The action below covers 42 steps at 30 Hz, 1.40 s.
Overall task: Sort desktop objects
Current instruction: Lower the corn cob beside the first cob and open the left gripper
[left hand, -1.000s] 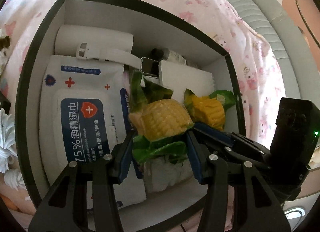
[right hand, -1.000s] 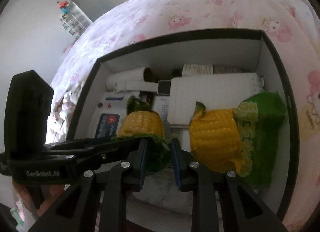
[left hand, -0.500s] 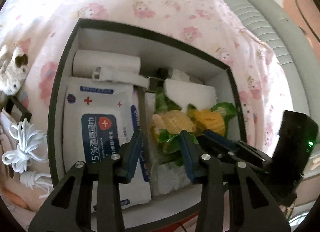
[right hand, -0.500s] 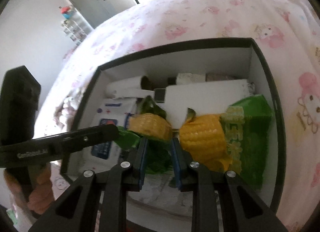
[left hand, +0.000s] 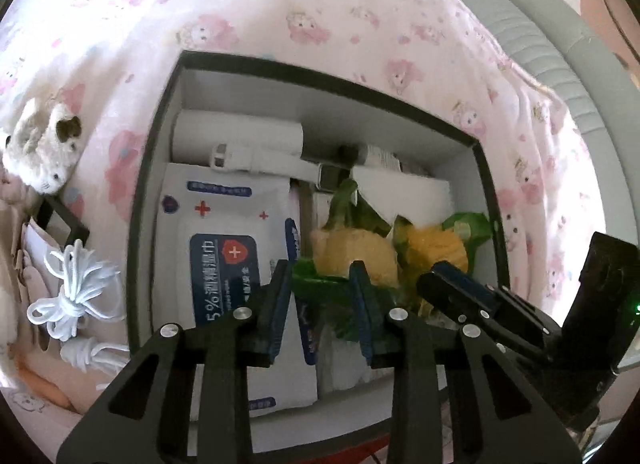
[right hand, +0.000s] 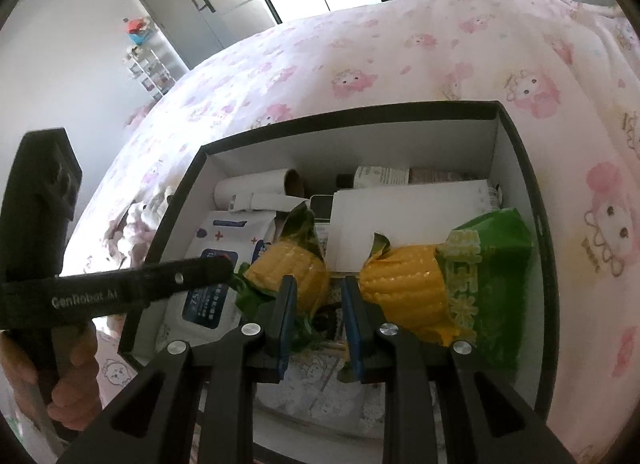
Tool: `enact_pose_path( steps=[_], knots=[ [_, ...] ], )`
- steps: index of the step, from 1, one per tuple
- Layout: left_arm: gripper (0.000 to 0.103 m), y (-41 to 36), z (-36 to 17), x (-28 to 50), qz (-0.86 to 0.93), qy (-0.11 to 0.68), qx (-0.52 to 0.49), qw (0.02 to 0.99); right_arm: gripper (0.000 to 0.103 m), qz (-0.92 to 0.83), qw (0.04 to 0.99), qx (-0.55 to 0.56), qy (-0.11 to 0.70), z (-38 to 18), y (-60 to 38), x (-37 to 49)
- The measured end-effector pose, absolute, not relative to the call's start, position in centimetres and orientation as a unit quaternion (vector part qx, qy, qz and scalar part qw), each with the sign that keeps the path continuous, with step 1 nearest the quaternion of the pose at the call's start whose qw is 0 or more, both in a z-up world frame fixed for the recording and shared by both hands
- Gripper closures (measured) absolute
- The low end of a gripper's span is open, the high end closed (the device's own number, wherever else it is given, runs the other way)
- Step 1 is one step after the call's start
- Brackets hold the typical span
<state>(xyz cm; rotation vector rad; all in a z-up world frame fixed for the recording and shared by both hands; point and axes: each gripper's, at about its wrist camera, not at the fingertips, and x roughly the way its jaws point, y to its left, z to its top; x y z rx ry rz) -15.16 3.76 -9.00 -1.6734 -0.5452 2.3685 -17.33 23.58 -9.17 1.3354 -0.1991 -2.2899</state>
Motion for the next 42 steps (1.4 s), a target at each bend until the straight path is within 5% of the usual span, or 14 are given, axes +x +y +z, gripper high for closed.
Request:
enact_pose_path(
  steps=[18, 24, 31, 35, 42],
  knots=[
    [0.071, 4.5, -10.2, -16.1, 0.768, -0.233, -0.583, 0.122, 0.082, -0.831, 0.24, 0.5, -0.048, -9.8, 22.5, -17.3],
    [0.06, 4.4, -11.5, -15.9, 0.763, -0.263, -0.575, 0.135, 0.081, -0.815, 0.242, 0.519, -0.086, -10.8, 23.4, -17.7],
    [0.062, 4.3, -8.4, -14.4, 0.788, -0.245, -0.543, 0.152, 0.081, -0.831, 0.235, 0.5, -0.061, -8.8, 22.6, -17.1],
    [0.061, 3.8, -5.2, -12.9, 0.815, -0.213, -0.519, 0.147, 0.067, -0.85, 0.219, 0.477, -0.04, -5.8, 21.7, -16.1],
    [0.054, 1.7, -0.7, -9.6, 0.844, -0.197, -0.478, 0.144, 0.06, -0.868, 0.212, 0.449, 0.005, -1.4, 19.2, -13.2]
  ],
)
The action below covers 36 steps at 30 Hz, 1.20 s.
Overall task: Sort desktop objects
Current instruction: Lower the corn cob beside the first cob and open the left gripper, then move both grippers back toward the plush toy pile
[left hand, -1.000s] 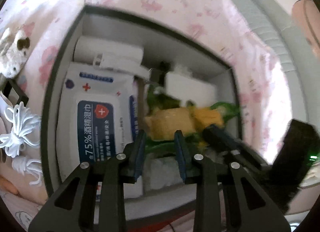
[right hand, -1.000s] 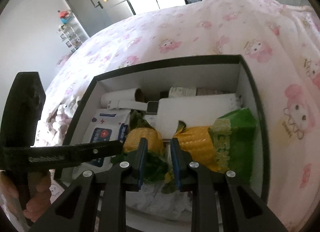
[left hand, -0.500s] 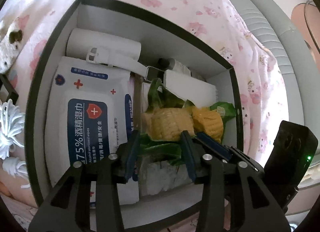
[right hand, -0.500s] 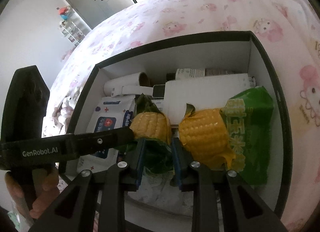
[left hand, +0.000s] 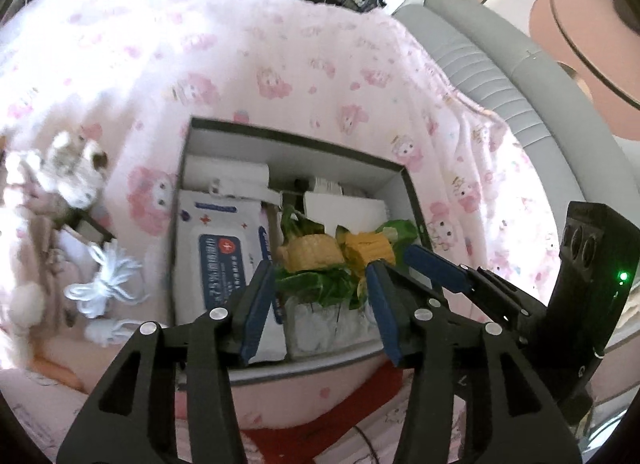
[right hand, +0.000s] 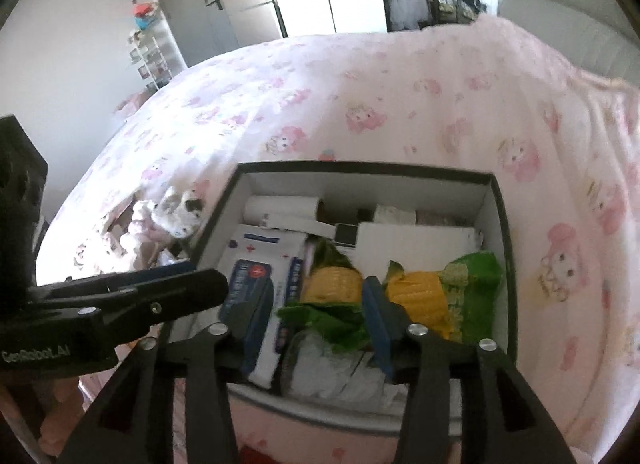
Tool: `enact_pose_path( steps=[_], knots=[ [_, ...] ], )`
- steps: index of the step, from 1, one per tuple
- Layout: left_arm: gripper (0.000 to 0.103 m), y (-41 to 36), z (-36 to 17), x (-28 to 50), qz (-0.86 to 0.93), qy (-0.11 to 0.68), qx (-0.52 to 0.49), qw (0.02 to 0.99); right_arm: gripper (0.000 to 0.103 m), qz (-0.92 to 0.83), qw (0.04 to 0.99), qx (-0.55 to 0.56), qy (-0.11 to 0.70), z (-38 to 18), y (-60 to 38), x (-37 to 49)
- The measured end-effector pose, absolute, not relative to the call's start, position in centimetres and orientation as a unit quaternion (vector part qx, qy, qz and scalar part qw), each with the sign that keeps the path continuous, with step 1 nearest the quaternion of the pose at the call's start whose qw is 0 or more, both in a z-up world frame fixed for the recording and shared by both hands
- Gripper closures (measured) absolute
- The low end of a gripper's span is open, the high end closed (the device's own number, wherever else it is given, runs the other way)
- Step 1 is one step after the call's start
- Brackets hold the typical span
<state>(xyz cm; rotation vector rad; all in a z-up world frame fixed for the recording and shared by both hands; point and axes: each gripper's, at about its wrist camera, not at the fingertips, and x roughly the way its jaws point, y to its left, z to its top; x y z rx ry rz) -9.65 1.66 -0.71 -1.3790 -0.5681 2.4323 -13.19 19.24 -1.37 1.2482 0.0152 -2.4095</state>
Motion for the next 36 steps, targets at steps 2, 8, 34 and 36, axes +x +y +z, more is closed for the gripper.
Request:
enact_pose_path(
  steps=[2, 8, 34, 36],
  knots=[
    [0.051, 1.2, 0.1, -8.7, 0.851, -0.191, -0.469, 0.139, 0.059, -0.87, 0.212, 0.445, 0.005, -0.4, 18.6, -12.3],
    [0.05, -1.6, 1.2, -5.8, 0.861, -0.186, -0.454, 0.135, 0.056, -0.879, 0.199, 0.434, 0.003, 1.0, 16.8, -9.9],
    [0.052, -19.4, -5.2, 1.0, 0.841, -0.231, -0.489, -0.015, 0.061, -0.78, 0.356, 0.515, 0.012, -6.6, -2.7, -7.2],
    [0.052, -20.7, -6.3, 1.0, 0.833, -0.243, -0.497, -0.027, 0.061, -0.768, 0.36, 0.529, 0.019, -7.9, -4.3, -7.4]
  ],
)
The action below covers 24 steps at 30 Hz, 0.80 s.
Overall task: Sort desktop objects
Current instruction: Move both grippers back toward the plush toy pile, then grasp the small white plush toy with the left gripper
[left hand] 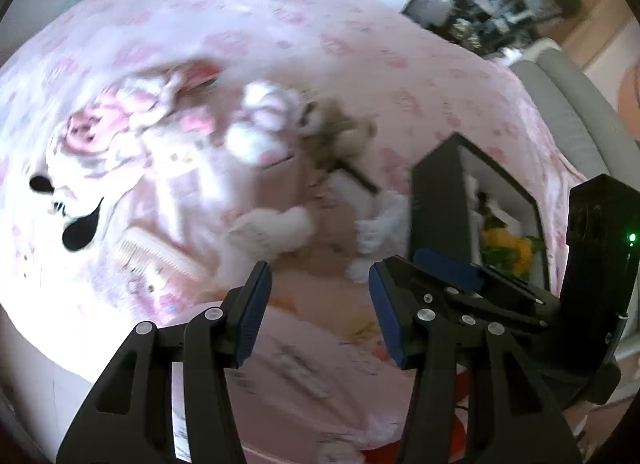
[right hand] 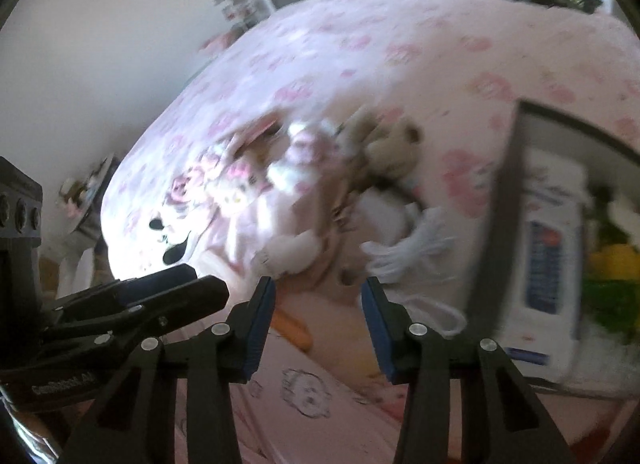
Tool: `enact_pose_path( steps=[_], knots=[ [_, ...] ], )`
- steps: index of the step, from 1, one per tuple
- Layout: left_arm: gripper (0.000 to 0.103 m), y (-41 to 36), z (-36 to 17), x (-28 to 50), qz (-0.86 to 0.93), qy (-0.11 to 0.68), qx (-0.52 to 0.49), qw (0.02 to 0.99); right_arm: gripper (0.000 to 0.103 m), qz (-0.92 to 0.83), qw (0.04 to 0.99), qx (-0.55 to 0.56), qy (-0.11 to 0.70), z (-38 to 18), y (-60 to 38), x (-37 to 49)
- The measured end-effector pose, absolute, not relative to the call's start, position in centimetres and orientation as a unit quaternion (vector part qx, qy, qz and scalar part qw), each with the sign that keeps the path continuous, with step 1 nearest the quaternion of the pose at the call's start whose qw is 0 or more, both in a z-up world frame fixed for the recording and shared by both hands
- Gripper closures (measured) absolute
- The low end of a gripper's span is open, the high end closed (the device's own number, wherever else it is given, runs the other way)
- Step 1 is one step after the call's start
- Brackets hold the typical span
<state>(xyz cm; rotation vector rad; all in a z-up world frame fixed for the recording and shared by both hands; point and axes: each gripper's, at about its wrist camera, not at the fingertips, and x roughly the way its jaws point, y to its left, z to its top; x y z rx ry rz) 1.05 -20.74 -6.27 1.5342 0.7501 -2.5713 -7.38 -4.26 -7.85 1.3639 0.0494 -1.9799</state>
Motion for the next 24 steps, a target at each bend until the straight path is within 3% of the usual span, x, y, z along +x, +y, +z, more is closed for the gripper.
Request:
enact_pose_path(
  steps=[7, 19, 24],
  knots=[
    [0.054, -24.9, -10.1, 0.0, -0.798, 0.262, 0.539, 0.063, 0.061, -0.742, 0.346, 0.574, 0.027, -12.0, -7.2, -8.2],
    [0.054, -27.4, -13.9, -3.1, -0.753, 0.23, 0.616, -0.013, 0.061, -0.712, 0.334, 0.617, 0.037, -16.0, -9.3, -9.6],
    [0.052, -27.0, -14.9, -2.9, -0.749, 0.21, 0.627, -0.028, 0.068, -0.694, 0.34, 0.634, 0.026, -17.0, -9.9, -9.6]
  ],
)
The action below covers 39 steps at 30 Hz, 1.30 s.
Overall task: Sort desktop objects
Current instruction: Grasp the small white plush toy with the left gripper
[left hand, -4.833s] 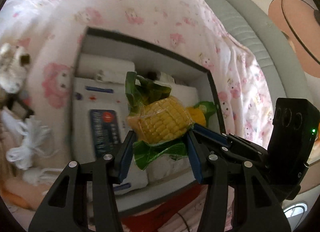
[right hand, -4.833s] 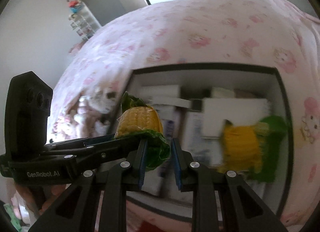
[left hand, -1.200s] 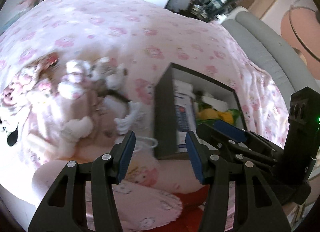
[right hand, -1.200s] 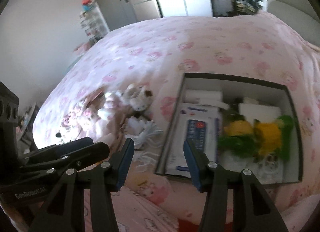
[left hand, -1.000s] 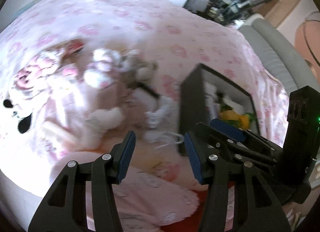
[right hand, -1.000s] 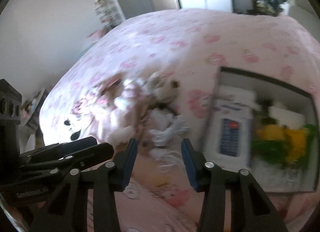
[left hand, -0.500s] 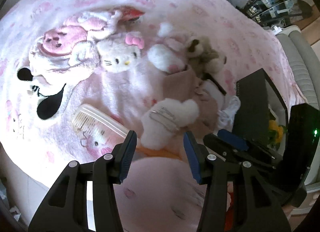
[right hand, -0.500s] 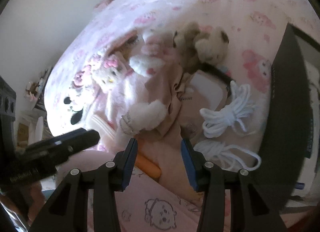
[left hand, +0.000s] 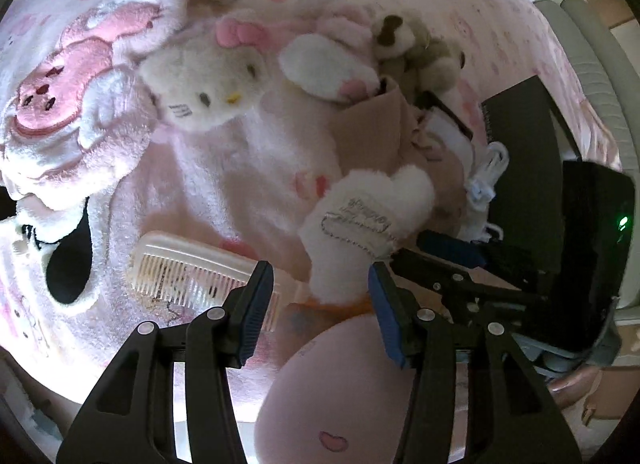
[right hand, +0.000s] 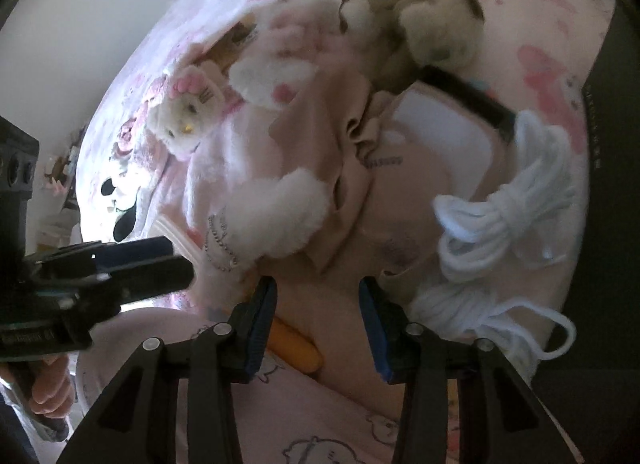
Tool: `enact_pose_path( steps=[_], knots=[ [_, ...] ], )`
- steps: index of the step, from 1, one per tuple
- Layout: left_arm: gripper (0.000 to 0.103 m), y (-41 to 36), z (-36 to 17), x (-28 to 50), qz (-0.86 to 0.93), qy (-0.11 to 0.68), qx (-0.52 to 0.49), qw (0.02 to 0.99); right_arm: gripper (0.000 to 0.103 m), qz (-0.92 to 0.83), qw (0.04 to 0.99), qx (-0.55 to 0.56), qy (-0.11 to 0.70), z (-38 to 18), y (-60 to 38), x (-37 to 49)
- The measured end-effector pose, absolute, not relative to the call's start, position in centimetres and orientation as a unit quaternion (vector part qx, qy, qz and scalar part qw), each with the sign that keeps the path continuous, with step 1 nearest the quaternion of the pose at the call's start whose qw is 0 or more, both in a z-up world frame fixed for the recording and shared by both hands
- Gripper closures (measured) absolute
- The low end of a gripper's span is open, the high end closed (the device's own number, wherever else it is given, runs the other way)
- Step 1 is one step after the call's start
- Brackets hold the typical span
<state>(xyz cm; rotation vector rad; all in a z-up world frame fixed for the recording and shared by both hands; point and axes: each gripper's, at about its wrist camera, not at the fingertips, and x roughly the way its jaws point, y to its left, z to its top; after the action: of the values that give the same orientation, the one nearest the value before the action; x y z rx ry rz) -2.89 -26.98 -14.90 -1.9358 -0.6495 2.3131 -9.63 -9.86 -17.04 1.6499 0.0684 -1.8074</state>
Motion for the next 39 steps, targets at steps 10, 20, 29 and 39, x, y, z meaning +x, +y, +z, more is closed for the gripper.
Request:
enact_pose_path(
  steps=[10, 20, 29, 39],
  knots=[
    [0.05, -30.2, -14.9, 0.1, 0.763, -0.255, -0.594, 0.02, 0.071, -0.685, 0.389, 0.616, -0.024, -14.8, -13.5, -10.2],
    [0.064, -31.1, -15.9, -2.0, 0.783, -0.269, -0.561, -0.005, 0.071, -0.7, 0.413, 0.582, -0.022, -13.2, -14.7, -10.9],
    [0.067, -35.0, -15.7, -0.3, 0.781, -0.375, -0.498, -0.04, 0.071, -0.733, 0.376, 0.565, -0.034, -13.3, -13.4, -13.8],
    [0.08, -33.9, -19.6, -0.8, 0.742, -0.46, -0.486, -0.033, 0.073, -0.708, 0.394, 0.585, 0.024, -16.9, -19.0, -14.4]
  ],
)
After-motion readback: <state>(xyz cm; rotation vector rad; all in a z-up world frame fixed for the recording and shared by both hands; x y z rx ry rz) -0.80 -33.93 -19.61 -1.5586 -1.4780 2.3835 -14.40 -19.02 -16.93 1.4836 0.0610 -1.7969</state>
